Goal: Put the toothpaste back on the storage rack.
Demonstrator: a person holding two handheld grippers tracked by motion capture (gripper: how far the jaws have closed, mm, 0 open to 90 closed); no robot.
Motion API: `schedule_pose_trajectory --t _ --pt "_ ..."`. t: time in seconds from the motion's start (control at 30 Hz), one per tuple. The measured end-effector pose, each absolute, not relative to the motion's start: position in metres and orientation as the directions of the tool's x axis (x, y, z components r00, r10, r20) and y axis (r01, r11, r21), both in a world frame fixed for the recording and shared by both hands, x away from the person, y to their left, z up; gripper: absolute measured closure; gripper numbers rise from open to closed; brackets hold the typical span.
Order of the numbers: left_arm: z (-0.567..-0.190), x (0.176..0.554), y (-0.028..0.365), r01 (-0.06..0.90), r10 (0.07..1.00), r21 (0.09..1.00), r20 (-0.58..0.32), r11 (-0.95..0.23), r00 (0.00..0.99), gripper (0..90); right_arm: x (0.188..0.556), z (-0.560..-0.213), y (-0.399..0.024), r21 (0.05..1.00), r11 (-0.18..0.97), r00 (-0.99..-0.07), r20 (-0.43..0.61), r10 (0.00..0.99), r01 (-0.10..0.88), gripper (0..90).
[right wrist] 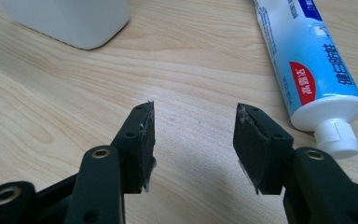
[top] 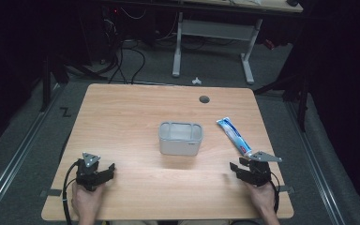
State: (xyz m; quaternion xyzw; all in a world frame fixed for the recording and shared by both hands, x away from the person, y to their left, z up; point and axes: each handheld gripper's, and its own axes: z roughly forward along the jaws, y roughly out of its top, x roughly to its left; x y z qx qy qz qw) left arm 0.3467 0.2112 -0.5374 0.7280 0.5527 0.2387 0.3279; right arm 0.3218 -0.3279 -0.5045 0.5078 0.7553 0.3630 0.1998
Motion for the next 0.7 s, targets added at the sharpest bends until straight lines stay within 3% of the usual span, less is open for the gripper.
schedule_pose_trajectory --t 0.6,0.7 --pt "-0.537 0.347 0.211 0.650 0.961 0.740 -0.017 -0.174 0.277 26.1 0.324 -0.497 -0.341 0.774 0.194 -0.377 0.062 0.924 0.603 43.9" --pt "-0.537 0.347 0.212 0.649 0.961 0.740 -0.017 -0.174 0.277 26.1 0.326 -0.496 -0.343 0.777 0.179 -0.373 0.077 0.925 0.604 39.9"
